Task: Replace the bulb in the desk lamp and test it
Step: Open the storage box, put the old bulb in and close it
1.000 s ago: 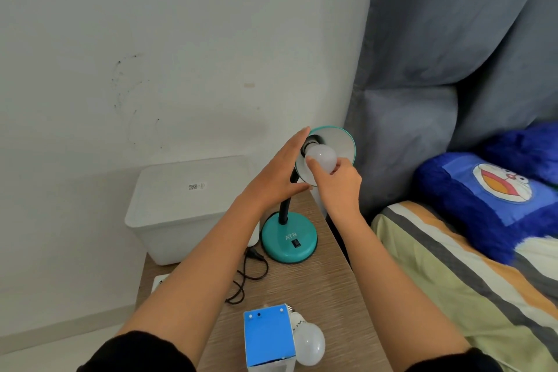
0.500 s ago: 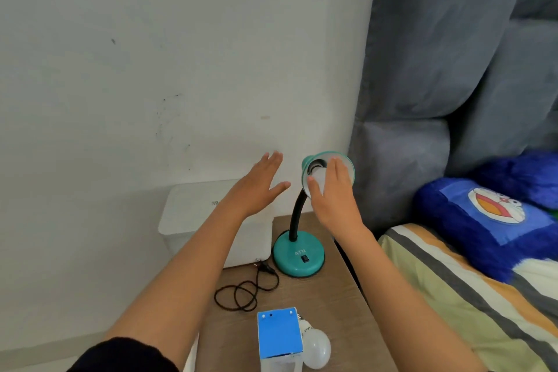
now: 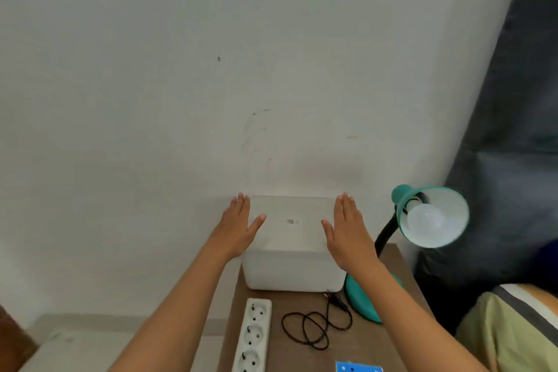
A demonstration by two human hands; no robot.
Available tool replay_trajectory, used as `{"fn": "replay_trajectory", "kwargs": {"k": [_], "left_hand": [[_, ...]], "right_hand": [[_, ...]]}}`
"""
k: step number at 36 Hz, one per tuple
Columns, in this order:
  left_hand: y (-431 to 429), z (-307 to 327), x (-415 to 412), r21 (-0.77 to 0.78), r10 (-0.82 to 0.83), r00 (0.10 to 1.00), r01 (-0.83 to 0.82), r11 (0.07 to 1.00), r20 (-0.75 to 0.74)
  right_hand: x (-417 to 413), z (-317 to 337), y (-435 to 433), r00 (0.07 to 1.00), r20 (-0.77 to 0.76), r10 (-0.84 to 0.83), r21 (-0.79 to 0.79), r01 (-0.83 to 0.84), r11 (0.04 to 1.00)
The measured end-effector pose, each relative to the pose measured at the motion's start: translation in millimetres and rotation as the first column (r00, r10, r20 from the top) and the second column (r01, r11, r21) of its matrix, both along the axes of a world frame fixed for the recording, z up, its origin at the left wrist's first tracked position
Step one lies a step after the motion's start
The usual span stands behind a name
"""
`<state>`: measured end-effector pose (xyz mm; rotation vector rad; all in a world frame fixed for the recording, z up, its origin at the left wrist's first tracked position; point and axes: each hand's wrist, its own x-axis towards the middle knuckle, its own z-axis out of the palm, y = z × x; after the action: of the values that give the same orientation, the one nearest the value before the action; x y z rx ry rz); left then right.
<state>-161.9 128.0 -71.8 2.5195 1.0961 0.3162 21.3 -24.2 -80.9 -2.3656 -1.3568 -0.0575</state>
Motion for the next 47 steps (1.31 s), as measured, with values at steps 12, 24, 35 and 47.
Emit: {"fn": "replay_trajectory", "kwargs": {"k": [12,24,35,47], "left_hand": [[27,-57,16,-0.278,0.082,0.971,-0.017,0.961,0.224],[32,-59,29,-0.362,0.254,0.857,-0.086,0.928,0.447],[36,-25,30,-0.383,0.283,0.812,-0.08,0.92,0.51],[-3,43,-9,-0.283,0.244,0.78,-0.09,0.955,0.576]], "right_hand": [[42,-47,37,0.945,-0.311,-0.102,-0.104,0.073,0.992],[47,-45,41,0.882,-0.459,-0.109,-0.01,0.118,0.993],[48,-30,37,0.835,-0.54,-0.103,0.067,0.164,0.984],[14,38,4,0.863,-0.506,0.01,0.219,0.117,0.969]]}}
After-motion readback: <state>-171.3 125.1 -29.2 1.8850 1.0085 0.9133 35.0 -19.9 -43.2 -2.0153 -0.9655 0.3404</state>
